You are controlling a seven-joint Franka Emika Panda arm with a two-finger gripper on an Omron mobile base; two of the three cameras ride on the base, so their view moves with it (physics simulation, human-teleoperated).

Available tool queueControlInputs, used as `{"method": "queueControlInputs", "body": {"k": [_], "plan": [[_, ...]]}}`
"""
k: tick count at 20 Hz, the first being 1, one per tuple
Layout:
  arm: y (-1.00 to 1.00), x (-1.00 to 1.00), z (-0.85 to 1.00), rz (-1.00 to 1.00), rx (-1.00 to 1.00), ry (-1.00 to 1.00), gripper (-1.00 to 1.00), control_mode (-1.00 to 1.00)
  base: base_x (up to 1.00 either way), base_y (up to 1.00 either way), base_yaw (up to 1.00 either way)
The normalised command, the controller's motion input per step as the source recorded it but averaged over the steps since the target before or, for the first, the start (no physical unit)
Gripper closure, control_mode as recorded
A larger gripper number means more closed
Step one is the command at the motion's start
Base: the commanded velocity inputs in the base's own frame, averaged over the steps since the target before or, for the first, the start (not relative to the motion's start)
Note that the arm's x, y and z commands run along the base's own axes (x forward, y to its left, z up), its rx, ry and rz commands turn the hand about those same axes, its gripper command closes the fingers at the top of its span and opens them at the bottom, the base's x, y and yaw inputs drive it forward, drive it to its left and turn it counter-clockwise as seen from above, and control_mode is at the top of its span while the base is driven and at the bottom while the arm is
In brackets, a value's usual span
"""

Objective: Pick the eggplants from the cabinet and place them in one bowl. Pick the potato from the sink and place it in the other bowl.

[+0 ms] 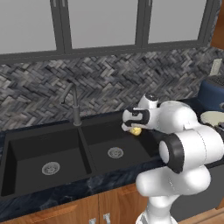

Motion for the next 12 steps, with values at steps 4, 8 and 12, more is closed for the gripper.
{"method": "queueControlInputs", "body": {"k": [4, 8, 12], "plan": [[-0.08, -0.41, 0.47, 0.00, 0.00, 0.00, 1.00, -1.00, 0.00, 0.00, 0.00], [-0.16, -0.35, 0.53, 0.00, 0.00, 0.00, 1.00, -1.00, 0.00, 0.00, 0.00], [-0.20, -0.32, 0.60, 0.00, 0.00, 0.00, 1.00, -1.00, 0.00, 0.00, 0.00]]}}
